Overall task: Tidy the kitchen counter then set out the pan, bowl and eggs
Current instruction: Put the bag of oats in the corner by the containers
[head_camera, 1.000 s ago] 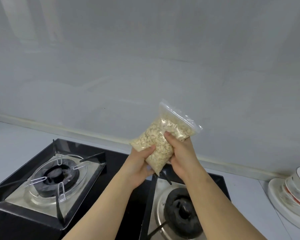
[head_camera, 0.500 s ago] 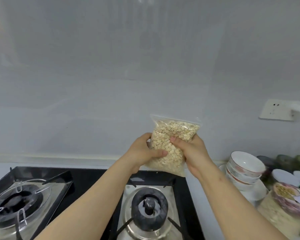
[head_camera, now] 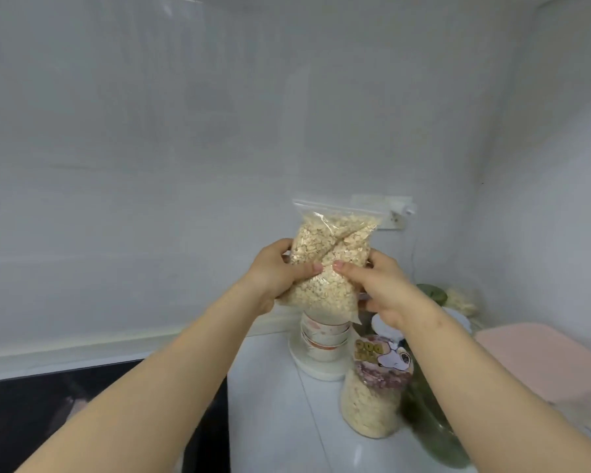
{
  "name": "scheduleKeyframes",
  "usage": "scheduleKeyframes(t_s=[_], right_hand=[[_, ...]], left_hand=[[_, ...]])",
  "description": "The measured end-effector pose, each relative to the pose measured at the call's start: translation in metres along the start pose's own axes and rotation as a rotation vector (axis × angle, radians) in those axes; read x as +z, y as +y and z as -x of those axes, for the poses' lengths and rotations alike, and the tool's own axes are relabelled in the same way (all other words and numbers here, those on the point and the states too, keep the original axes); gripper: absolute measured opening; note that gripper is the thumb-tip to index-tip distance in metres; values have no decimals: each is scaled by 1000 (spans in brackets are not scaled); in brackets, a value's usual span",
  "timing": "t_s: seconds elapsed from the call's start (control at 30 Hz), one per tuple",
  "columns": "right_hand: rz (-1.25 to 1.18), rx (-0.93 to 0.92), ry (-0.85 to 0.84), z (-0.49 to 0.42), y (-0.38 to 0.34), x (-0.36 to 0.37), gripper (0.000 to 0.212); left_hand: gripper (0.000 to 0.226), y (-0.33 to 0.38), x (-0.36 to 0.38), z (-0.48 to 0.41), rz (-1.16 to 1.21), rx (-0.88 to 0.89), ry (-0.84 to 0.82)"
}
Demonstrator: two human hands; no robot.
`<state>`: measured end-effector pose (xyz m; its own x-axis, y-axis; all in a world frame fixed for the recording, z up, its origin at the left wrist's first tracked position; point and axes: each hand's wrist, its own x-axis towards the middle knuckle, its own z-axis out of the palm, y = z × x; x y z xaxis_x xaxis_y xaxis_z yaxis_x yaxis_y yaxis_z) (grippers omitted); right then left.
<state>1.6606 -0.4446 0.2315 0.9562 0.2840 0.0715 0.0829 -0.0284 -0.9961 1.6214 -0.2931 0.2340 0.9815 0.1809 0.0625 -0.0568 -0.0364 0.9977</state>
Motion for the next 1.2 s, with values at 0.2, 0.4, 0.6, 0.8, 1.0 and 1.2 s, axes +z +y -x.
scheduleKeyframes(t_s=[0.2,0.4,0.6,0.8,1.0,1.2], right_hand=[[-55,-1,61,-15,11,-91,13],[-160,44,88,-30,28,-131,12],[-223,9,135,-48,34,-150,8],[-218,-17,200,-57,37,-172,9],[-212,-56,392,-68,44,-212,11],[-128,-40,485,-90,50,-260,12]], left_hand=[[35,-1,87,-31,-34,-37,-74],[42,-14,122,-56,-85,-159,-150],[47,-27,134,-74,-69,-301,-342],[52,-34,157,-94,-99,-235,-309],[46,-28,208,-126,-158,-167,-317],[41,-31,261,-163,-237,-61,-343]])
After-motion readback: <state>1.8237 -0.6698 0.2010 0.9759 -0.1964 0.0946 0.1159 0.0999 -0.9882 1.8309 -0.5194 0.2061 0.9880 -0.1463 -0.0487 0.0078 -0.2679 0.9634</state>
